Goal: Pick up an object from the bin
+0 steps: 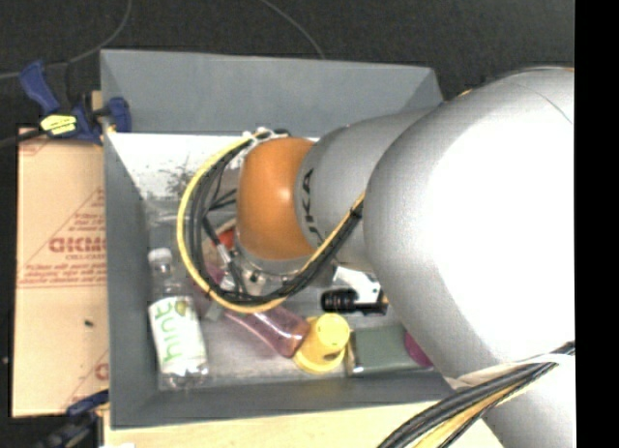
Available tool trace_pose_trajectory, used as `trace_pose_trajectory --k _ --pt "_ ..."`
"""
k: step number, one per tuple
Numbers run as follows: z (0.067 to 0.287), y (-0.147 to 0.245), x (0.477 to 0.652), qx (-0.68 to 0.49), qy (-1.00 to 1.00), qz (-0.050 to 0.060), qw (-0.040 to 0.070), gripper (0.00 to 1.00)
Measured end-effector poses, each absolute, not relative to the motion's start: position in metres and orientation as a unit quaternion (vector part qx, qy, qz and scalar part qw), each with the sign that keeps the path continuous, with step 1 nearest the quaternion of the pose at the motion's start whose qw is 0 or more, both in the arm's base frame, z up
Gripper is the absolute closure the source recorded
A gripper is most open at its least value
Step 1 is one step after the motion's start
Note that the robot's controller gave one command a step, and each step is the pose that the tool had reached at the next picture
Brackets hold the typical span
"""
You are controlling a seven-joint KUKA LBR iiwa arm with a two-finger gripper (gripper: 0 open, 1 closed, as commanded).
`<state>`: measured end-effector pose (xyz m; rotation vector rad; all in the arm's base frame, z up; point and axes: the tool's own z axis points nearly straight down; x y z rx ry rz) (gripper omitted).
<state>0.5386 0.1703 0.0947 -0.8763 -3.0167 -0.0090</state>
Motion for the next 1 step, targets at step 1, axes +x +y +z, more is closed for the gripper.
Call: trace_pose_trajectory --k 1 --pt "0.1163 0.1694 0.537 -0.278 -0.961 -0.001 0.003 1.0"
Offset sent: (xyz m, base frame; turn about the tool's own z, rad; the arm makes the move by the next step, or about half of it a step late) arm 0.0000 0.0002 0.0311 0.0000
